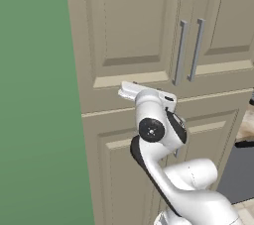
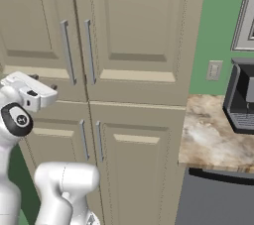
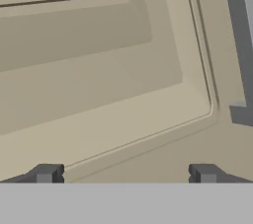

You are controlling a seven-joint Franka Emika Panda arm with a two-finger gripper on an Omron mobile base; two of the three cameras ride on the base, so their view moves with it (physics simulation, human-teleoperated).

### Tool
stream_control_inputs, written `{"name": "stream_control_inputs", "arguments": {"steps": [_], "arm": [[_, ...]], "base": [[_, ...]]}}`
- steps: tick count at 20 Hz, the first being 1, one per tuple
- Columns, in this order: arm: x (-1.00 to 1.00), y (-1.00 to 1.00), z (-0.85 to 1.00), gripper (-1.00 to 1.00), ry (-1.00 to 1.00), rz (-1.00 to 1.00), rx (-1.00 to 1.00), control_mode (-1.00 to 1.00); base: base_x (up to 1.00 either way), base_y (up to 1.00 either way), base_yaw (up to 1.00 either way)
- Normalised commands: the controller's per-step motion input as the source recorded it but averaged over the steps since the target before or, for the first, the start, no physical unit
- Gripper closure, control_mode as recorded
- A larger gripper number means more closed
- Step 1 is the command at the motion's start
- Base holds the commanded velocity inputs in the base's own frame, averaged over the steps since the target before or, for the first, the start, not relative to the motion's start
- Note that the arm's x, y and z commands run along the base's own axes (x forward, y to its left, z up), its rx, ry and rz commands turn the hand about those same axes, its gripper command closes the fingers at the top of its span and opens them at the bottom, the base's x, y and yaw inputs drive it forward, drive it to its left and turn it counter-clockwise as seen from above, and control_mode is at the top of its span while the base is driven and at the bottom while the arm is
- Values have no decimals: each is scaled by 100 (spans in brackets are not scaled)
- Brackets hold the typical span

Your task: Pick up the dish brush and bar soap from the sink, and place them back in the cabinet, and close the cabinet doors.

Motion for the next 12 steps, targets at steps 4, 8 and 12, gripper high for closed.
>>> {"name": "stream_control_inputs", "arguments": {"steps": [4,8,12], "arm": [[24,-4,-2,-100,-1,8,0,-100],[25,-4,-3,-100,-2,8,0,-100],[16,-2,-1,-100,-2,7,0,-100]], "base": [[0,0,0],[0,0,0],[0,0,0]]}}
